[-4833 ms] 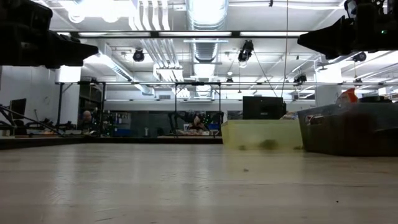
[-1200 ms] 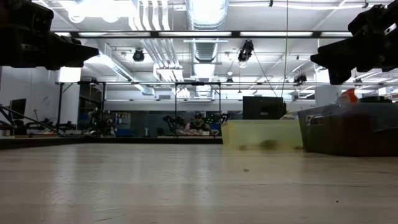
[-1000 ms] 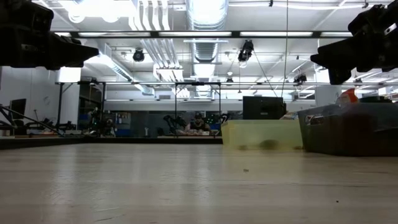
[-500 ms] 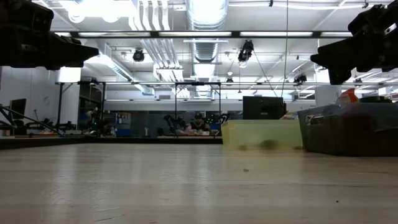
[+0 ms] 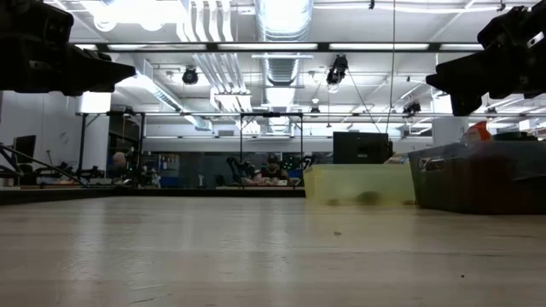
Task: Pick & Place Food Item
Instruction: Return to Home Position
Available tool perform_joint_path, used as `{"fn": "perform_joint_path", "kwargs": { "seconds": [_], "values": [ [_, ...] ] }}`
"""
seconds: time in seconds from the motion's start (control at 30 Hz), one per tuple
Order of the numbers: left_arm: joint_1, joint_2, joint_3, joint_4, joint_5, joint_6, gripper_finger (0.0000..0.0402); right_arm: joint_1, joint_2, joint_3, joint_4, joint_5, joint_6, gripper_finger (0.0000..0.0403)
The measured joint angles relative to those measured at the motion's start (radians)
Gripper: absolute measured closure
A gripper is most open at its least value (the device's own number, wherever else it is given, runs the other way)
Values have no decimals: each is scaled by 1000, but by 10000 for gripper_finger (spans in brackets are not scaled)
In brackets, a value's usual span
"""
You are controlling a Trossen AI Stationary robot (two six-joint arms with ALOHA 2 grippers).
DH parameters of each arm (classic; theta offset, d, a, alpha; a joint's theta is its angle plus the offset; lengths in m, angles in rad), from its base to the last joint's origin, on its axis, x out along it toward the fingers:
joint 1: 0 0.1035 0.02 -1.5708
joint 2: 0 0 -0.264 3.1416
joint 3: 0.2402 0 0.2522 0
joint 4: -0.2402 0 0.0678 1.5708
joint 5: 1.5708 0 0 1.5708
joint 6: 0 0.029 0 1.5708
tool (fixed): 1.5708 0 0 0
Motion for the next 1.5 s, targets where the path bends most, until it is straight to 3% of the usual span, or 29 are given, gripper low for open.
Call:
{"fn": "perform_joint_path", "kwargs": {
  "seconds": [1.5],
  "values": [
    [0,0,0,0,0,0,401,0,0,0,0,0,0,266]
  ]
}}
